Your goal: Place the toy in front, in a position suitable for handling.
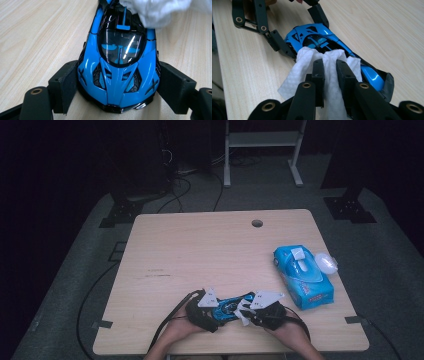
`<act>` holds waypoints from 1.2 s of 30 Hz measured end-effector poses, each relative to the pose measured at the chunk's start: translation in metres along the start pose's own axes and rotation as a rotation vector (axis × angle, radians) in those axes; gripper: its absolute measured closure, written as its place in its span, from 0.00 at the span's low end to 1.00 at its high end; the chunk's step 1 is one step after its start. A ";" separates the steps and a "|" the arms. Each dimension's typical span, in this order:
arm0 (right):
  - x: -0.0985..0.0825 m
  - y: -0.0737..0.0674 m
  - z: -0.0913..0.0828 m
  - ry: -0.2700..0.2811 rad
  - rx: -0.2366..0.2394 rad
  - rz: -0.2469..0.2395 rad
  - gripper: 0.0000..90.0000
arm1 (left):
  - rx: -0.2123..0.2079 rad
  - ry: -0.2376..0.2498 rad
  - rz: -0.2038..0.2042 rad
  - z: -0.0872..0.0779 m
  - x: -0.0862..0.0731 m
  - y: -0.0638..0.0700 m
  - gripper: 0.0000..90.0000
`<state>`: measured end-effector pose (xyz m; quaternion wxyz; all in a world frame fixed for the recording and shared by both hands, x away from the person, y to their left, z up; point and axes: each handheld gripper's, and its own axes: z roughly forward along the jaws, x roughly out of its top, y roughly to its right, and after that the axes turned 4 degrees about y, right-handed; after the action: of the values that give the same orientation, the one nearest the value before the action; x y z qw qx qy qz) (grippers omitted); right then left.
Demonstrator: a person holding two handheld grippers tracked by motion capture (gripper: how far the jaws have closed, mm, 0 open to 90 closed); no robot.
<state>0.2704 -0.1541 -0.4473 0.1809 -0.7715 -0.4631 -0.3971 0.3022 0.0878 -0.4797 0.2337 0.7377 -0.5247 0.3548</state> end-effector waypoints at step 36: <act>-0.015 0.025 -0.010 0.020 -0.063 0.098 0.87 | -0.008 0.011 -0.004 0.000 -0.001 0.000 0.26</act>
<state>0.2834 -0.1816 -0.4503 0.1803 -0.7944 -0.4104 -0.4099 0.3017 0.0882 -0.4809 0.2400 0.7358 -0.5234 0.3564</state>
